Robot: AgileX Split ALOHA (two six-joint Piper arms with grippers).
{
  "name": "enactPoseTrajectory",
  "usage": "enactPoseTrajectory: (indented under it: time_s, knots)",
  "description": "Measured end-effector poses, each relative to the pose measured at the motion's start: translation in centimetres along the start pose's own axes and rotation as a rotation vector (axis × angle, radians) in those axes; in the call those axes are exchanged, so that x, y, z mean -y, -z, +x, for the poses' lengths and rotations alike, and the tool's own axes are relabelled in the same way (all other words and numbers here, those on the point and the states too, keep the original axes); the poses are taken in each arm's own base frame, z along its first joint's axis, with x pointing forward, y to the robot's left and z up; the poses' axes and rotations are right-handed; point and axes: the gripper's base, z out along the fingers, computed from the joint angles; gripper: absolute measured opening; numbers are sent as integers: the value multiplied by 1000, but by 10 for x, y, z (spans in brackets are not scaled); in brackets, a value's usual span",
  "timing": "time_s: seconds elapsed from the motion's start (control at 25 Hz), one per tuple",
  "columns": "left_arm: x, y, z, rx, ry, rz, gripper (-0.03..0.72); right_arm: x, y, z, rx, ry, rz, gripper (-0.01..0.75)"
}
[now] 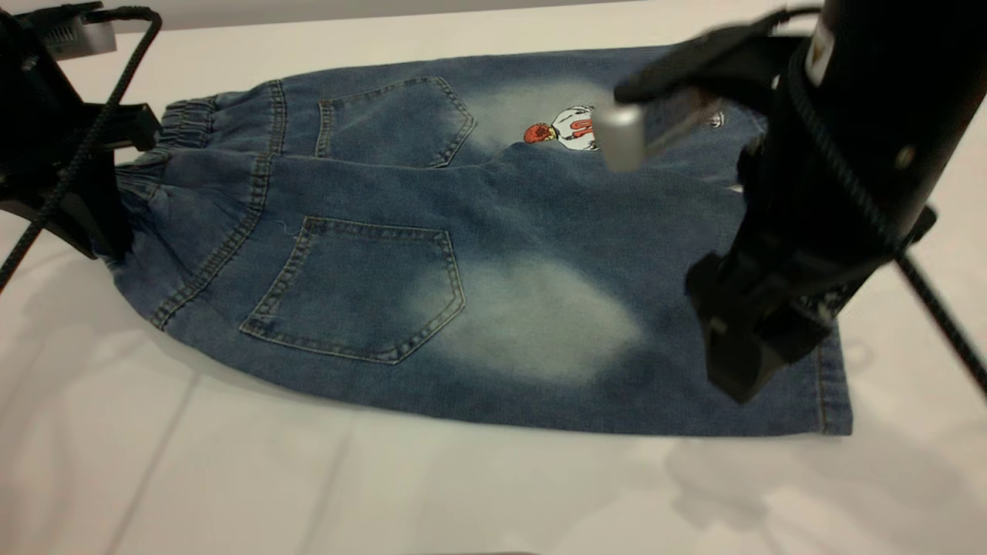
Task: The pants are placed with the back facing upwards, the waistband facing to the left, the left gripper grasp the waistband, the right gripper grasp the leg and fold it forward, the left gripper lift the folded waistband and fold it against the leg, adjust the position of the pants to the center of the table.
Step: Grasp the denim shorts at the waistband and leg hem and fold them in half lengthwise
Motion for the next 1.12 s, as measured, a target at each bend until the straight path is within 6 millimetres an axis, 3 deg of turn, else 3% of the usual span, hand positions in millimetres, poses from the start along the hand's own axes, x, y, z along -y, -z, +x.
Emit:
enactPoseTrajectory:
  time_s: [0.32, 0.8, 1.12]
  knots:
    - [0, 0, 0, 0, -1, 0, 75, 13, -27, 16, -34, -52, 19, 592]
    - [0, 0, 0, 0, -1, 0, 74, 24, -56, 22, -43, -85, 35, 592]
    - [0, 0, 0, 1, -1, 0, 74, 38, -63, 25, -34, -133, 44, 591]
